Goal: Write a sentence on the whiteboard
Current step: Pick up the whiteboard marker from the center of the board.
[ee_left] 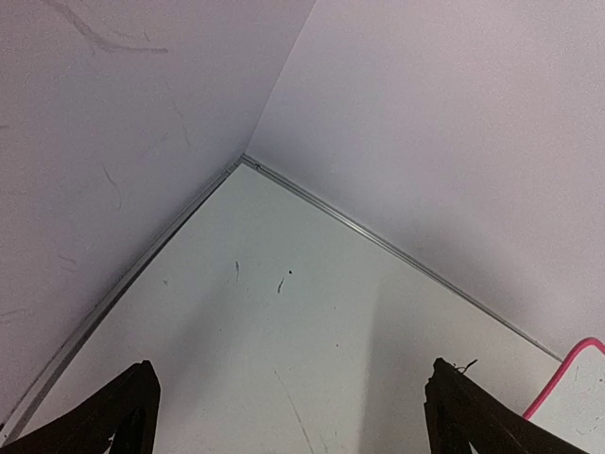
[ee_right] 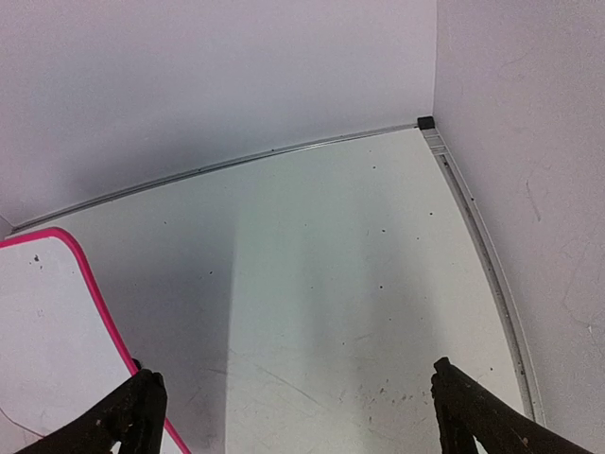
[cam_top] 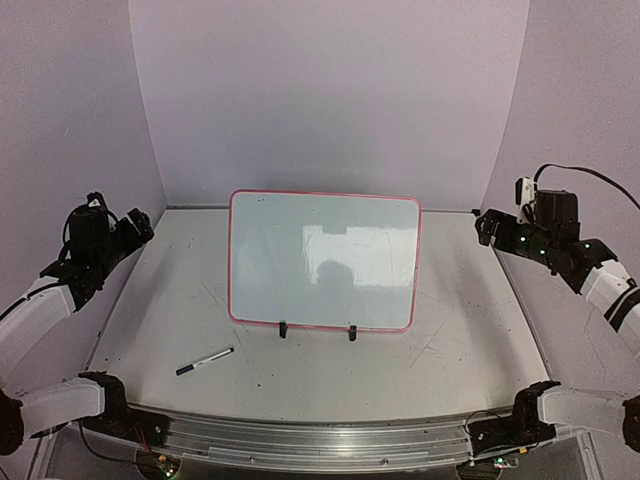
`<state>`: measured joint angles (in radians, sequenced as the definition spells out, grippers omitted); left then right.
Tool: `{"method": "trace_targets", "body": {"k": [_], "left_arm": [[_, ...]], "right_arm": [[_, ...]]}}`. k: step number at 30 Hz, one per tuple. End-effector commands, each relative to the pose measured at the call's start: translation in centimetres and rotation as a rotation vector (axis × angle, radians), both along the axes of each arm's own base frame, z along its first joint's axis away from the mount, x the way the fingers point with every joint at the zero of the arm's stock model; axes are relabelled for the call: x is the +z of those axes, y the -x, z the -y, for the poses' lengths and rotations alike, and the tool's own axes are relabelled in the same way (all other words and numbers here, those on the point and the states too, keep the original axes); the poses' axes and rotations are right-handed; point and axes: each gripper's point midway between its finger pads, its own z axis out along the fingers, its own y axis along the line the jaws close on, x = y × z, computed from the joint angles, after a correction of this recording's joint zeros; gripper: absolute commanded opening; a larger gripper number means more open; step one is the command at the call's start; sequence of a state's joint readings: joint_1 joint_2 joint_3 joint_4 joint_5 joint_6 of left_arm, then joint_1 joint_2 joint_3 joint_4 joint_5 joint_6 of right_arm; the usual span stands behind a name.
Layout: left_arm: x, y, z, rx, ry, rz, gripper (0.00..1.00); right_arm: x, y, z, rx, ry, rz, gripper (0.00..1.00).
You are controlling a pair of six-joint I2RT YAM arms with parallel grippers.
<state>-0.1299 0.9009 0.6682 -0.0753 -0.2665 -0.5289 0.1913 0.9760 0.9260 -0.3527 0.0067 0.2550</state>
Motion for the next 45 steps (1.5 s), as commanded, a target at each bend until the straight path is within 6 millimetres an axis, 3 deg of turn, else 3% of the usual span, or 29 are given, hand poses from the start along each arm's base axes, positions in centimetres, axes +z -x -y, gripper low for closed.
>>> {"method": "trace_targets", "body": {"k": [1,8,10,16,19,22,23,28,29,32,35,39,40,45], "left_arm": [[-1.3,0.5,1.1,-0.045,0.076,-0.069,1.0],[-4.7,0.2,3.5,-0.161,0.131,-0.203,0.98],[-5.9,0.4,3.9,-0.176,0.149,-0.247,0.95],[-9.3,1.1,5.2,-0.222,0.215,-0.349,0.9],[-12.0,1.9,5.7,-0.228,0.244,-0.443,0.88],[-13.3,2.5,5.8,-0.225,0.251,-0.497,0.87],[-13.5,2.7,5.7,-0.222,0.253,-0.504,0.87],[-14.1,3.0,6.1,-0.253,0.234,-0.524,0.85],[-14.7,3.3,6.5,-0.278,0.227,-0.547,0.83],[-16.4,4.6,7.4,-0.297,0.191,-0.647,0.77],[-17.9,7.7,10.4,-0.325,0.117,-0.724,0.71],[-19.0,10.7,13.2,-0.324,0.052,-0.775,0.7],[-19.6,12.4,14.7,-0.339,-0.027,-0.816,0.7],[-21.0,14.3,16.9,-0.399,-0.247,-0.885,0.79]], "right_arm": [[0.3,0.4,-1.0,0.077,0.011,0.002,0.98],[1.1,1.6,-3.2,0.215,-0.022,0.033,0.98],[1.8,2.2,-4.8,0.295,-0.019,0.054,0.98],[4.6,4.8,-11.7,0.573,0.007,0.097,0.98],[4.4,6.7,-17.3,0.752,0.028,0.064,0.98],[3.3,8.5,-22.3,0.893,0.075,0.039,0.98],[2.6,9.2,-24.9,0.957,0.101,0.037,0.98],[-0.3,10.3,-33.5,1.157,0.138,0.046,0.98],[-1.7,10.7,-36.7,1.223,0.154,0.039,0.98],[-2.8,10.7,-40.5,1.299,0.128,0.016,0.97],[-1.9,10.6,-41.7,1.317,0.085,0.061,0.98],[-1.5,10.5,-41.2,1.299,0.092,0.08,0.98],[-1.2,10.5,-40.6,1.29,0.102,0.092,0.98],[-0.4,11.0,-38.5,1.26,0.125,0.122,0.98]]}}
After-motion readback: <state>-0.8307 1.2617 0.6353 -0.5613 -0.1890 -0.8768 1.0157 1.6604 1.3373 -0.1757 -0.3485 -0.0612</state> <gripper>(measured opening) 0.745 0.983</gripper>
